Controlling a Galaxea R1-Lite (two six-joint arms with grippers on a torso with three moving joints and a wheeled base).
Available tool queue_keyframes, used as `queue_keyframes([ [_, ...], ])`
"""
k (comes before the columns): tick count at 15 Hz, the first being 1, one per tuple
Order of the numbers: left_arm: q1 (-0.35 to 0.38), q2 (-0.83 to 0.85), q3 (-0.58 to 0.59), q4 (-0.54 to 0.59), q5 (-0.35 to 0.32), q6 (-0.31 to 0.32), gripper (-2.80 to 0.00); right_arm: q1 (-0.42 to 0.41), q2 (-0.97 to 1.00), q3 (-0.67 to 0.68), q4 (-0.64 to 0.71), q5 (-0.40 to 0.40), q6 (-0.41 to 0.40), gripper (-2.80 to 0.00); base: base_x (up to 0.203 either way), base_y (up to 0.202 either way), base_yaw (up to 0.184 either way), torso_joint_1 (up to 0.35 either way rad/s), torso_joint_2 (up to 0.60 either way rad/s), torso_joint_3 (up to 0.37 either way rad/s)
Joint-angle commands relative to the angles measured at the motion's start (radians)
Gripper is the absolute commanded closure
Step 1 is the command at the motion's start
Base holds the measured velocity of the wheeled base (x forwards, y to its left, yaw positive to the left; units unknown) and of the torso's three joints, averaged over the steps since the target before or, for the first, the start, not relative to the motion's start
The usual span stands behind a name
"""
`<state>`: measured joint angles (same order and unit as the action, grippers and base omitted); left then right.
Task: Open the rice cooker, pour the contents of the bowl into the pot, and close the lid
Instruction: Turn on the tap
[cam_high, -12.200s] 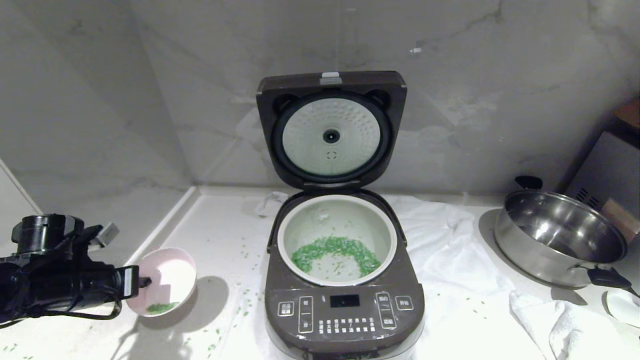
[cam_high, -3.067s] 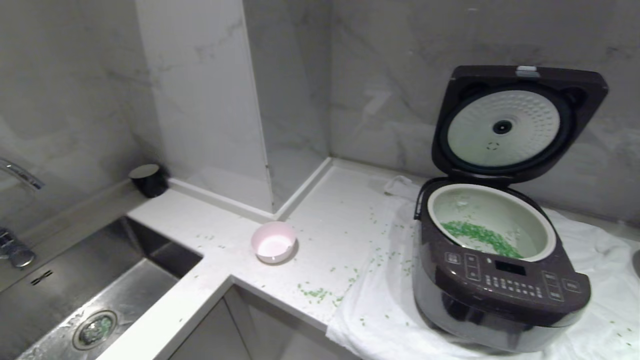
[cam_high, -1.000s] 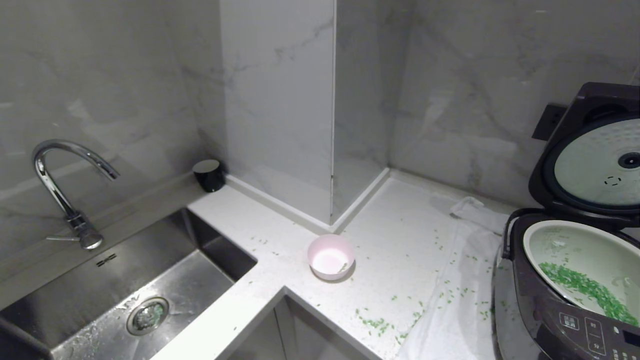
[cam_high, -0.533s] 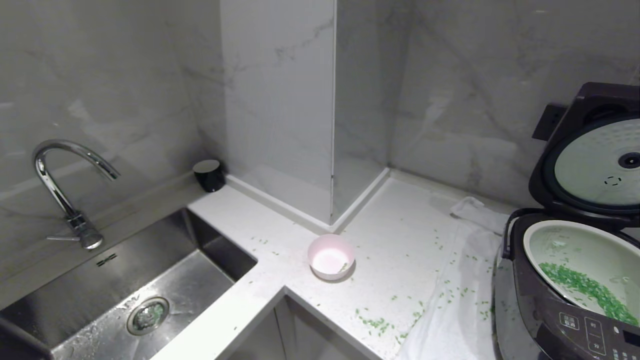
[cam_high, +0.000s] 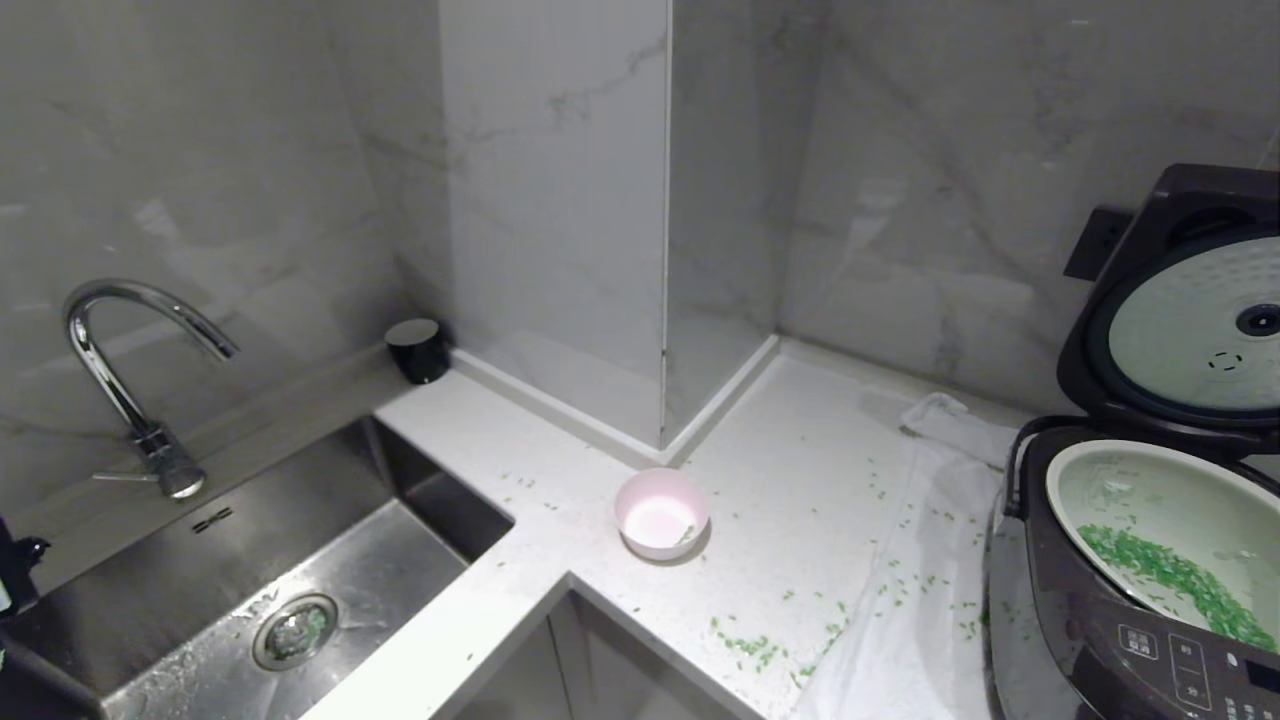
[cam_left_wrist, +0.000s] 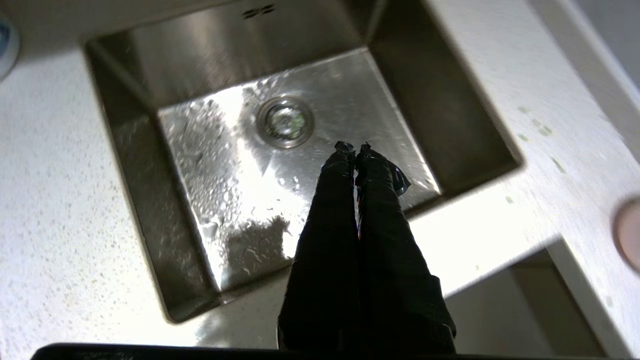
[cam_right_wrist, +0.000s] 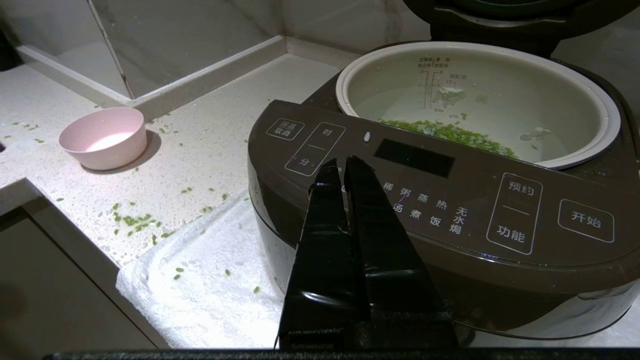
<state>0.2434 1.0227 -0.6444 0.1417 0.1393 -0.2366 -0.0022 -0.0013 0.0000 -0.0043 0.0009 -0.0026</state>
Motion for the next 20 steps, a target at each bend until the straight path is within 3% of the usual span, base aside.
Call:
queue_keyframes([
  [1,0.042,0.327,-0.051,-0.026,0.021,-0.061,0.0,0.001,0.001,0.002,0.0,0.0,0.0,0.0,0.0,0.0,0.0,0.0,0.0,0.0],
  [4,0.084,0.574,-0.102,-0.047,0.041,-0.166,0.0,0.001,0.001,0.002,0.0,0.0,0.0,0.0,0.0,0.0,0.0,0.0,0.0,0.0],
  [6,0.119,0.662,-0.198,-0.049,0.049,-0.226,0.0,0.001,0.001,0.002,0.0,0.001,0.0,0.0,0.0,0.0,0.0,0.0,0.0,0.0],
  [11,0.161,0.84,-0.388,-0.037,0.069,-0.262,0.0,0.001,0.001,0.002,0.0,-0.001,0.0,0.0,0.0,0.0,0.0,0.0,0.0,0.0],
  [12,0.164,0.86,-0.423,-0.038,0.069,-0.264,-2.8,-0.001,0.001,0.002,0.0,0.0,0.0,0.0,0.0,0.0,0.0,0.0,0.0,0.0],
  [20,0.203,1.038,-0.656,-0.042,0.071,-0.298,-2.8,-0.001,0.001,0.002,0.0,0.0,0.0,0.0,0.0,0.0,0.0,0.0,0.0,0.0],
])
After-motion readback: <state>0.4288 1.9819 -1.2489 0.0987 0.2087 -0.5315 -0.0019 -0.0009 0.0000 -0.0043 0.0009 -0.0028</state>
